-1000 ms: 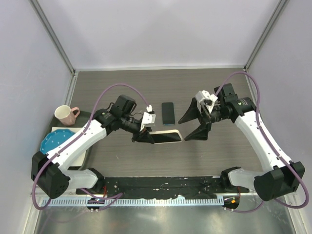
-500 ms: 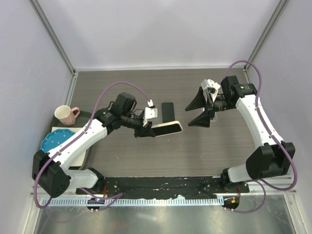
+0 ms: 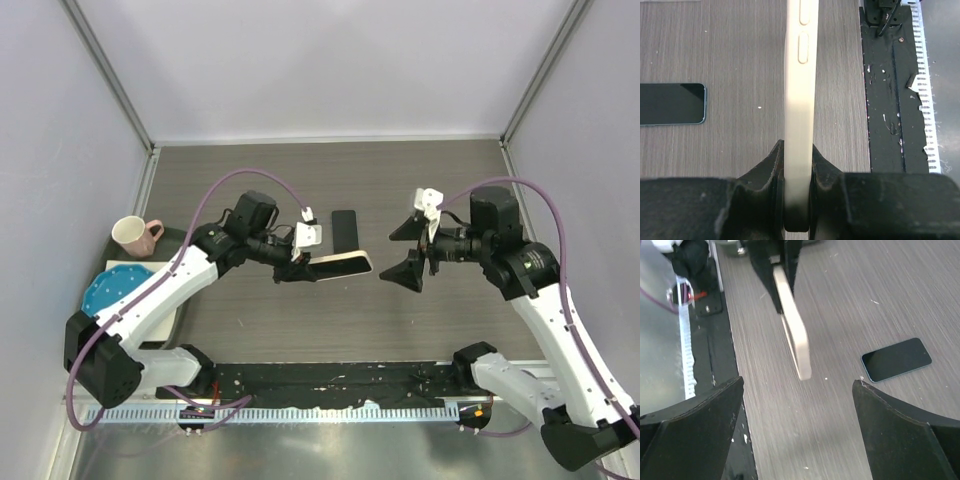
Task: Take the phone out of the phone case
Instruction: Remove the phone case from the phone.
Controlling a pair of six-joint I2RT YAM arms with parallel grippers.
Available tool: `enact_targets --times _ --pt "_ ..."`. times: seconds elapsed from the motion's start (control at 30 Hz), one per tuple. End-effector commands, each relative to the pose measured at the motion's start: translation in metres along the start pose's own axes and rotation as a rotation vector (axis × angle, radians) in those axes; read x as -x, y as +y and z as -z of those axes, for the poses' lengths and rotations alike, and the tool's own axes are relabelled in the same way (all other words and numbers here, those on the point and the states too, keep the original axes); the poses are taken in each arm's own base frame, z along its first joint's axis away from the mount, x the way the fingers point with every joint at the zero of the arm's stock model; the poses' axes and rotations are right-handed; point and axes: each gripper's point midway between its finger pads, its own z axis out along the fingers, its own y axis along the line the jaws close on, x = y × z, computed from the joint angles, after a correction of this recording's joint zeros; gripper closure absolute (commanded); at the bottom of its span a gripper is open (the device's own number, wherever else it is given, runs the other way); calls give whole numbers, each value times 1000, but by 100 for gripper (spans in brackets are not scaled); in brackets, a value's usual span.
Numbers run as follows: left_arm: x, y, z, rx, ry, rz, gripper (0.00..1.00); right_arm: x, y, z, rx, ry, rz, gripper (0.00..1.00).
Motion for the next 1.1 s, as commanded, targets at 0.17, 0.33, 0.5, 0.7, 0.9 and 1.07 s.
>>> enact_targets --times 0.17,0.33,0.5,0.7,0.9,1.07 --pt "28 -9 15 -20 -65 -130 100 42 -7 -11 118 -196 -98 4" --pt "34 -18 20 -74 -61 -176 100 51 -18 -14 84 -228 -34 10" --pt "39 -32 22 -169 -71 -169 100 40 -27 -27 83 -219 7 21" --pt "41 -26 18 -153 -74 -151 100 51 -4 -30 216 -307 14 30" --pt "34 -26 12 -164 -77 -119 100 58 -1 -29 230 -332 -7 33" --pt "34 -26 11 -162 -81 -119 100 72 3 -24 256 -368 -26 35"
